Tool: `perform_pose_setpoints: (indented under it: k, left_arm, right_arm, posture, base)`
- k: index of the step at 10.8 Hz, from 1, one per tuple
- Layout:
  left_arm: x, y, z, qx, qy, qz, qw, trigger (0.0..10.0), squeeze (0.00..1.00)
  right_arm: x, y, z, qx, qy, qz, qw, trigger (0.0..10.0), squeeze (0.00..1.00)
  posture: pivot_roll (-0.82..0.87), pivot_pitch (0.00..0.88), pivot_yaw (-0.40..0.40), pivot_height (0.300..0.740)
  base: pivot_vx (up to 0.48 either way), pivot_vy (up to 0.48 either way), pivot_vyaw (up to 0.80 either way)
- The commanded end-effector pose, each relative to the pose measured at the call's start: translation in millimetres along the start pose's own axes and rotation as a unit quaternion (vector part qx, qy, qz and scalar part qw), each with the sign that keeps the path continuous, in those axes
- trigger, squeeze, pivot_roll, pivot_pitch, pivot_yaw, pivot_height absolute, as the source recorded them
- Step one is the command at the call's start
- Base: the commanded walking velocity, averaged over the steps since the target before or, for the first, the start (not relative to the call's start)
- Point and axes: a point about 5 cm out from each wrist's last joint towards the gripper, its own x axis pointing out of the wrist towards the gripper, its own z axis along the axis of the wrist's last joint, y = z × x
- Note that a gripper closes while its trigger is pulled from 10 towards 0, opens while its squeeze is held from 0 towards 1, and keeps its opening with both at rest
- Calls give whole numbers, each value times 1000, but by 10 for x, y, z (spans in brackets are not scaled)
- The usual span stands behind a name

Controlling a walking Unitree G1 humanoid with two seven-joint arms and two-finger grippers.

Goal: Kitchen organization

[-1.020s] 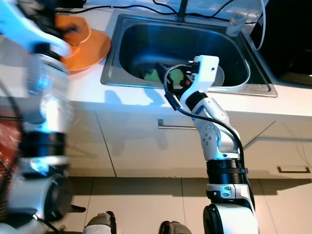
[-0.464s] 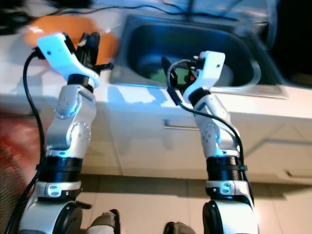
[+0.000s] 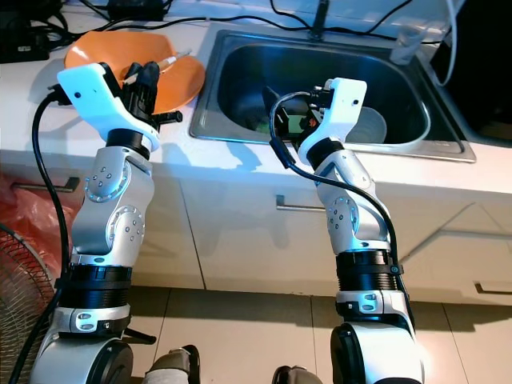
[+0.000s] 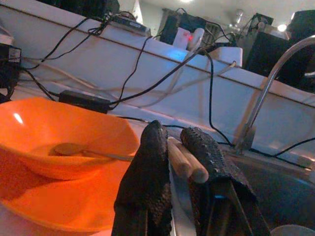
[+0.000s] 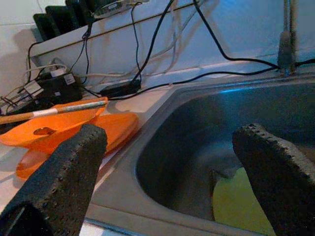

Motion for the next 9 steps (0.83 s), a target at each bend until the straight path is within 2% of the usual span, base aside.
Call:
perform_pose_setpoints:
  k: [1,6,9]
  left_arm:
    - [-2,-22,28,4,-3,1,1000,0,0]
    - [22,13,49,8,-4,11,1000,0,0]
    - [21,57,202,33,-42,12,999,0,0]
  right_arm:
    - [13,-28,53,-6,-8,-4,1000,10000,0]
    - [17,-33,71,-10,-11,-3,1000,10000,0]
    - [4,-41,96,-16,-13,-1,1000,10000,0]
  posture:
    - [26,99,-61,740]
    - [22,101,-63,740]
    - [18,100,-63,740]
  base:
    - [0,-326,0]
    - [0,-335,0]
    - [0,0,0]
